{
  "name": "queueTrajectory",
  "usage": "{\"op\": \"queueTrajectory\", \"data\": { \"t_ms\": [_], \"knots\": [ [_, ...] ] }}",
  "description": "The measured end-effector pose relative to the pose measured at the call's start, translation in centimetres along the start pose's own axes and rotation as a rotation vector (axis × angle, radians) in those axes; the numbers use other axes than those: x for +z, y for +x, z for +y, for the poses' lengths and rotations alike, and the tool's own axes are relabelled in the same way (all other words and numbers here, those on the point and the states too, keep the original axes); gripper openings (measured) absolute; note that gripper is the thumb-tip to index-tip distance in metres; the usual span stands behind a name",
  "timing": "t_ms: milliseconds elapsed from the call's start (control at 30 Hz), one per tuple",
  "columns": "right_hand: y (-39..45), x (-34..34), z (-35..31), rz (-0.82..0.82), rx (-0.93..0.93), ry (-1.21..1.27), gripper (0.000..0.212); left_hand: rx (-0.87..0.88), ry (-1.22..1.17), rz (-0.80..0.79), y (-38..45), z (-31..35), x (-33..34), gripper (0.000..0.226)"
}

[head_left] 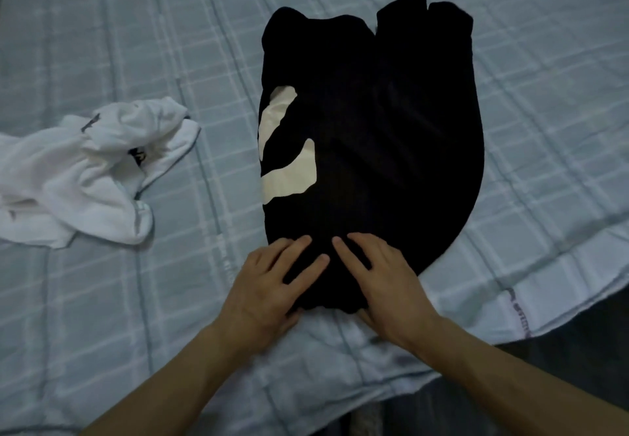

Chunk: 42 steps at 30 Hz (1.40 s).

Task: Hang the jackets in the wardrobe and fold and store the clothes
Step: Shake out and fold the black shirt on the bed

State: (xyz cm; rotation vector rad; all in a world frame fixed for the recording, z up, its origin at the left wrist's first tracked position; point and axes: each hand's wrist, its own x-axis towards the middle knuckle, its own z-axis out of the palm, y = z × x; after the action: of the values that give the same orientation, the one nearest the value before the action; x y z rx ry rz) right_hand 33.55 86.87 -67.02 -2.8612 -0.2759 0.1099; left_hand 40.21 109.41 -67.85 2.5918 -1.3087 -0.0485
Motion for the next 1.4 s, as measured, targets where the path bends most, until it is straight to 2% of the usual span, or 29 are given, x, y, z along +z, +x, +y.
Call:
{"op": "queueTrajectory", "data": {
  "t_ms": [100, 200, 300, 367, 433, 467, 500, 533, 600, 633, 667, 700, 733, 767, 833, 900, 1000, 1067, 1133, 1167, 1233, 1300, 1333, 1400],
  "knots": [
    [0.8, 0.0, -0.4, 0.085, -0.026, -0.019, 0.083, 0.022, -0.006, 0.034, 1.4, 0.4, -0.5, 0.074],
    [1.0, -2.3, -1.3, 0.122, -0.047, 0.006, 0.068, 0.05, -0.002, 0.075, 2.1, 0.6, -3.9, 0.055],
    [-1.4, -4.3, -2.5, 0.081, -0.093, 0.08, 0.07, 0.143, -0.007, 0.065, -0.5, 1.8, -6.9, 0.05],
    [-3.5, -3.8, -3.9, -0.13, -0.06, 0.163, 0.074, 0.178, -0.021, -0.058, -3.4, 2.6, -6.3, 0.052],
    [-4.5, -3.1, -5.4, -0.444, -0.021, 0.244, 0.088, 0.168, -0.028, -0.28, -5.6, 3.1, -4.7, 0.057],
    [-4.3, -3.1, -5.6, -0.534, -0.016, 0.289, 0.093, 0.151, -0.029, -0.375, -5.7, 3.1, -4.5, 0.059],
    [-3.7, -3.5, -5.6, -0.546, -0.005, 0.343, 0.087, 0.119, -0.036, -0.416, -5.4, 3.0, -4.8, 0.06],
    [-2.7, -4.2, -5.5, -0.478, 0.006, 0.415, 0.07, 0.062, -0.056, -0.439, -4.6, 2.8, -5.7, 0.061],
    [-0.5, -5.1, -4.2, -0.112, 0.025, 0.386, 0.04, -0.052, -0.231, -0.383, -2.1, 1.9, -7.7, 0.061],
    [0.7, -5.2, -3.5, 0.084, 0.03, 0.257, 0.038, -0.124, -0.358, -0.259, -0.4, 1.6, -8.5, 0.057],
    [2.0, -4.8, -2.8, 0.201, 0.058, 0.123, 0.042, -0.189, -0.391, -0.098, 1.5, 1.1, -8.6, 0.051],
    [3.3, -4.2, -2.1, 0.227, 0.103, 0.019, 0.05, -0.22, -0.346, 0.07, 3.4, 0.6, -8.1, 0.047],
    [4.4, -3.3, -1.4, 0.169, 0.144, -0.053, 0.059, -0.251, -0.26, 0.147, 4.9, -0.1, -7.1, 0.053],
    [5.1, -2.0, -0.7, 0.088, 0.186, -0.082, 0.067, -0.271, -0.16, 0.122, 6.2, -0.5, -5.9, 0.06],
    [5.6, 0.5, 0.7, -0.055, 0.247, -0.067, 0.074, -0.278, -0.004, -0.074, 7.0, -1.4, -2.6, 0.069],
    [5.6, 1.7, 1.5, -0.108, 0.258, -0.043, 0.075, -0.297, 0.035, -0.212, 6.4, -2.3, 0.1, 0.074],
    [5.6, -0.1, 1.7, -0.154, 0.189, 0.006, 0.075, -0.307, -0.003, -0.266, 6.3, -2.4, 0.1, 0.081],
    [5.0, -1.1, 1.3, -0.157, 0.126, -0.016, 0.075, -0.325, -0.035, -0.199, 7.5, -2.0, -1.7, 0.083],
    [3.5, -1.0, 0.4, -0.116, 0.132, -0.062, 0.073, -0.331, -0.063, -0.074, 8.5, -1.7, -2.8, 0.072],
    [2.9, -0.8, -0.1, -0.127, 0.159, -0.049, 0.073, -0.313, -0.056, -0.061, 8.6, -1.7, -2.5, 0.066],
    [2.2, -0.9, -0.4, -0.233, 0.191, 0.09, 0.074, -0.261, -0.016, -0.146, 8.2, -1.9, -0.8, 0.063],
    [3.0, -3.1, 0.2, -0.314, 0.188, 0.334, 0.074, -0.279, 0.006, -0.254, 8.0, -2.1, 0.0, 0.07],
    [3.9, -4.6, 0.9, -0.276, 0.179, 0.475, 0.07, -0.3, 0.007, -0.275, 8.5, -2.2, -0.2, 0.077],
    [5.7, -7.5, 3.0, -0.049, 0.21, 0.702, 0.05, -0.329, -0.012, -0.295, 10.7, -2.1, -2.0, 0.085]
  ]
}}
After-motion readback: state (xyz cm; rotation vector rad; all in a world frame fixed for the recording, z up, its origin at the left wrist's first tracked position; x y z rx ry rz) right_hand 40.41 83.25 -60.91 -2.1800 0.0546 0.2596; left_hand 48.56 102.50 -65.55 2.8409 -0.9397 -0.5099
